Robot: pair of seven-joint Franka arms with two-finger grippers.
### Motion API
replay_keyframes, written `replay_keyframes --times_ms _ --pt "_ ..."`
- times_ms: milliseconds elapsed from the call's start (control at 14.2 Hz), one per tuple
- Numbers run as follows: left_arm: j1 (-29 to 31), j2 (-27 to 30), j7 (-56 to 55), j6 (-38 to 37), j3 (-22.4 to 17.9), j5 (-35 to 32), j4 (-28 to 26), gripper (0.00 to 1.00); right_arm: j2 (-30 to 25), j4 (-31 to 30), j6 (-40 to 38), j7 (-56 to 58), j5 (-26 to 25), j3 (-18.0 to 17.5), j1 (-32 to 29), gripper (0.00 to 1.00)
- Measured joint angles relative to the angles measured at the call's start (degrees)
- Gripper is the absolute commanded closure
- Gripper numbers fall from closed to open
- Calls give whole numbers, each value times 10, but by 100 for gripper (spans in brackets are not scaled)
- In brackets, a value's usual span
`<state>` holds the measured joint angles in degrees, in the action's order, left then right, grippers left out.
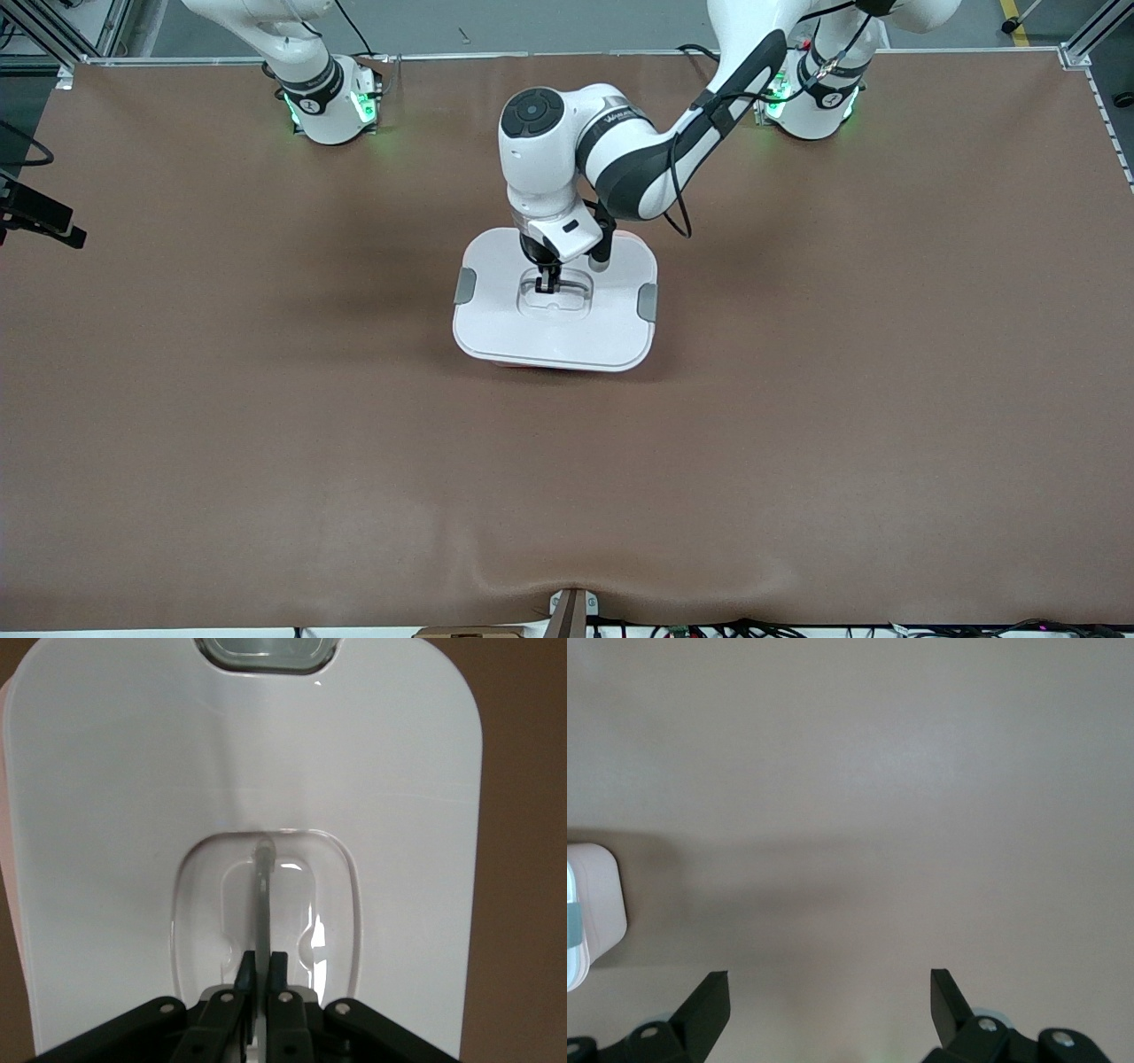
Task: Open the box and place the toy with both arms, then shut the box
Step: 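Lower the lid onto the box with the left gripper and press it down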
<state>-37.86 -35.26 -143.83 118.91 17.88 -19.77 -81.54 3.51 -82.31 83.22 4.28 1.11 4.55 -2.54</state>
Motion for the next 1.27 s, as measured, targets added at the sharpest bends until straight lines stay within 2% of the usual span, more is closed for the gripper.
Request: replay_keyframes --times_ms 1268 --pt "-9 1 -51 -9 0 -6 -3 100 4 -6 2 4 5 -9 2 0"
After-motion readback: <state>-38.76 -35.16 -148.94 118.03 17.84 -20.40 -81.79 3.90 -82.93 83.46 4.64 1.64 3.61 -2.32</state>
